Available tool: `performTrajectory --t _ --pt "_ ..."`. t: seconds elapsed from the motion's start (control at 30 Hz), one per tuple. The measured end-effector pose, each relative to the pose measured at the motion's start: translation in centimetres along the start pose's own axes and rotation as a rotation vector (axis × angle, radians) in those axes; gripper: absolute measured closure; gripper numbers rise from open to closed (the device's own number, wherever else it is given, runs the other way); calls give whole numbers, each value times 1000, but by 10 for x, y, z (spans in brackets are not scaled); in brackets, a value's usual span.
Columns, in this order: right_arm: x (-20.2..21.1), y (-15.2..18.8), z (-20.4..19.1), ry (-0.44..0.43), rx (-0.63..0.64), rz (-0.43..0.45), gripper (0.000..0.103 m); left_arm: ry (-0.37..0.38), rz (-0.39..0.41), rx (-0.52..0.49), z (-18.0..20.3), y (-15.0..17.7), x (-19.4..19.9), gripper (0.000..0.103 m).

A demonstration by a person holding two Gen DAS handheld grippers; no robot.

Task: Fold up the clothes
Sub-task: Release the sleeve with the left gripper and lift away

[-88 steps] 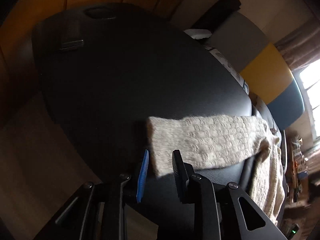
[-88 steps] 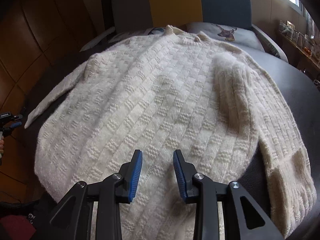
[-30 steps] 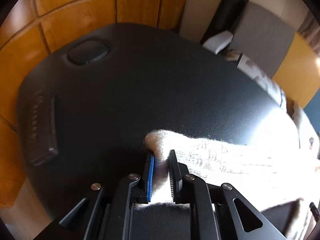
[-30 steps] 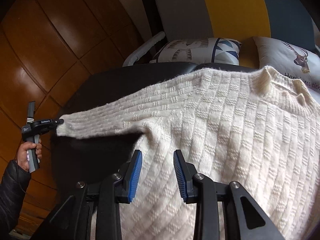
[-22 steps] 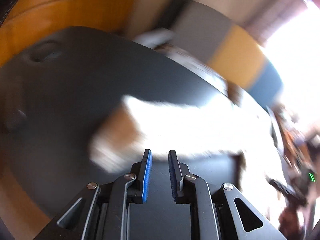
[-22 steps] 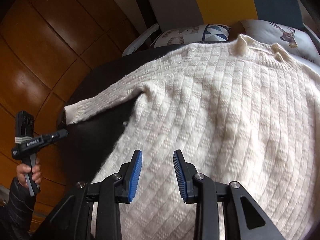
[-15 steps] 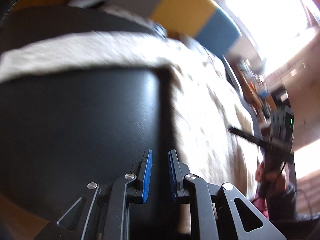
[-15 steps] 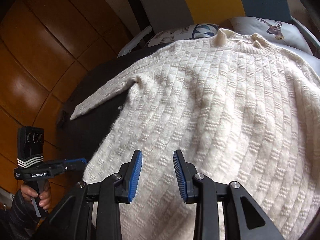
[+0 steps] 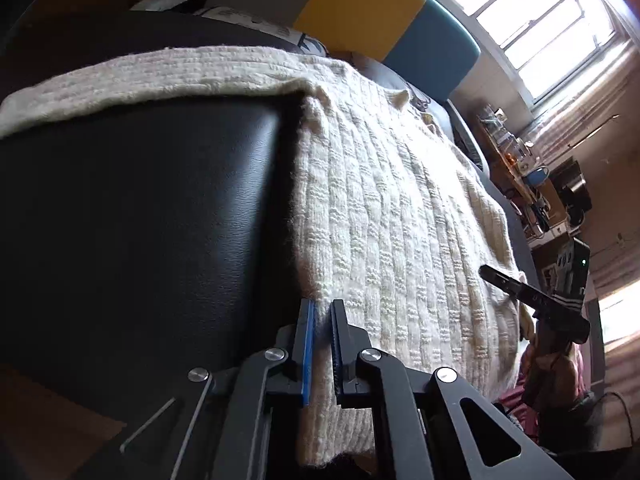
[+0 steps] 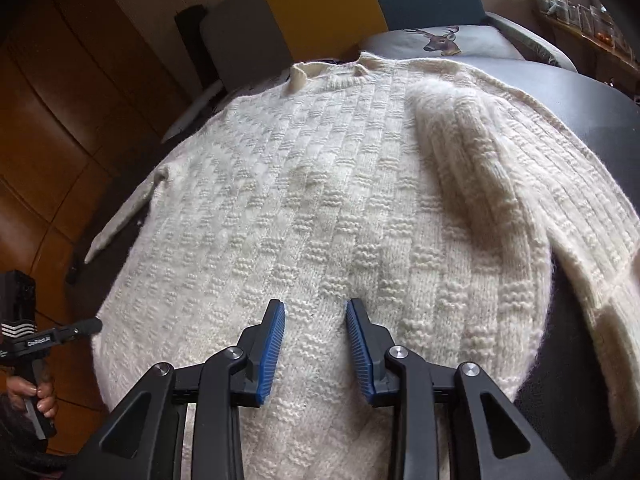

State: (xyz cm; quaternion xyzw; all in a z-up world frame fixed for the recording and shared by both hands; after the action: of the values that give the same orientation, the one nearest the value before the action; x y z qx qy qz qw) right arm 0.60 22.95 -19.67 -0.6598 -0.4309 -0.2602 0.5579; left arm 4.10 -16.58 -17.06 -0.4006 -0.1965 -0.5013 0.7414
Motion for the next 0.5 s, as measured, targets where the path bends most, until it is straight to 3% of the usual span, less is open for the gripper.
performTrajectory --t 0.1,0.2,0.37,0.5 --pt "0 -3 0 1 11 -2 70 -21 -43 50 -18 6 -10 97" --pt "-2 -9 0 -10 4 -15 70 27 -58 62 -14 -1 -14 96" --pt "2 -18 0 -61 -46 -10 70 91 12 25 2 -40 0 96" --pt "2 -39 1 -43 -28 15 70 136 58 -36 23 -83 -4 91"
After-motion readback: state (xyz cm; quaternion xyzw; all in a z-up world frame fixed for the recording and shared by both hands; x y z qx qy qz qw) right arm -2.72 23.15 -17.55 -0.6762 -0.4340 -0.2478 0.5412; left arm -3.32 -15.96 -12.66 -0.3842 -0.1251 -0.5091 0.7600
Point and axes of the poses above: each gripper's, at about its wrist camera, not at the fingertips, and x roughly against the way its jaws point, z to its right, y to its underside, the point moved 3 cm from there along -x, roughly the way its jaws point, and after that the axes turned 11 degrees about y, right-handed, at the moved point
